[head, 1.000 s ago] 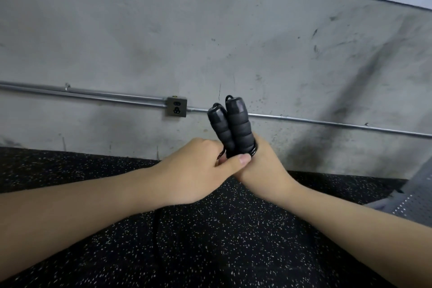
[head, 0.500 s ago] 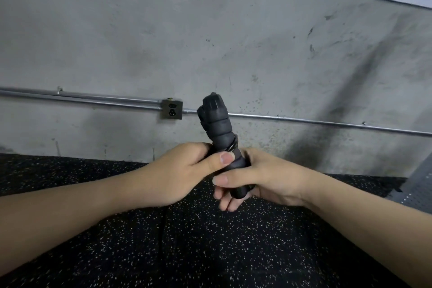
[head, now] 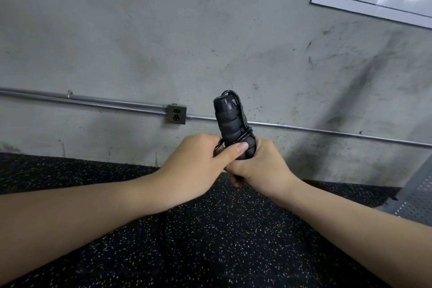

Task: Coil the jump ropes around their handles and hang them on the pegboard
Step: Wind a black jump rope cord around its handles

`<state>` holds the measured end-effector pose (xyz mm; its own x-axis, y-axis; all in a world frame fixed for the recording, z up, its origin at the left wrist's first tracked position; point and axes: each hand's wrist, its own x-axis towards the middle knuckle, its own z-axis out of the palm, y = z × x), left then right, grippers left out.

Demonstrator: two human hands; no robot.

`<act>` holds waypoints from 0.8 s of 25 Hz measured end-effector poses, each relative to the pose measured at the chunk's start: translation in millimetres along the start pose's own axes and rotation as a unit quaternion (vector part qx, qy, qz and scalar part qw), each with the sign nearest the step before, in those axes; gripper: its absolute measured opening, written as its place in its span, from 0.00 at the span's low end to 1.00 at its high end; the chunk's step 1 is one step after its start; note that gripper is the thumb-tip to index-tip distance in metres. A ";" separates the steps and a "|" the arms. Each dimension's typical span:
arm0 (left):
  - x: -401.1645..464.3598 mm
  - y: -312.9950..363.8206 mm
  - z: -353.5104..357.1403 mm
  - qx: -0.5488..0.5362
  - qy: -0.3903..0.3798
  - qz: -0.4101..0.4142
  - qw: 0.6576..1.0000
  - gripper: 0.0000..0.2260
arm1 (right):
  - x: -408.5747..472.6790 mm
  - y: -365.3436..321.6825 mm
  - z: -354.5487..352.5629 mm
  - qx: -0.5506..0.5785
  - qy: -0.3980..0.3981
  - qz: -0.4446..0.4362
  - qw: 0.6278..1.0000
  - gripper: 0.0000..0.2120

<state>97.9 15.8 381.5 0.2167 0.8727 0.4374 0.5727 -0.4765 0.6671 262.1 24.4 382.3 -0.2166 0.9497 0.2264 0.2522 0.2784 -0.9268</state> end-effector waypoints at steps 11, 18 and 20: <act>16.4 -30.1 -17.2 -0.139 -0.116 -0.005 0.983 0.18 | 18.2 -4.2 -15.2 0.291 -0.298 0.233 0.879 0.10; 115.9 -49.3 -17.7 -0.036 -0.023 -0.071 0.997 0.43 | 106.2 -12.3 -23.4 0.160 -0.152 0.086 0.972 0.06; 158.6 -51.3 -12.8 0.000 0.044 -0.060 0.997 0.39 | 143.1 -1.7 -32.4 0.158 -0.092 0.059 0.981 0.05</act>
<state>92.8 177.3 424.4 0.0760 0.9109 0.4057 0.5896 -0.3691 0.7184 261.2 164.5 426.0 -0.3769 0.9227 0.0810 -0.0131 0.0821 -0.9965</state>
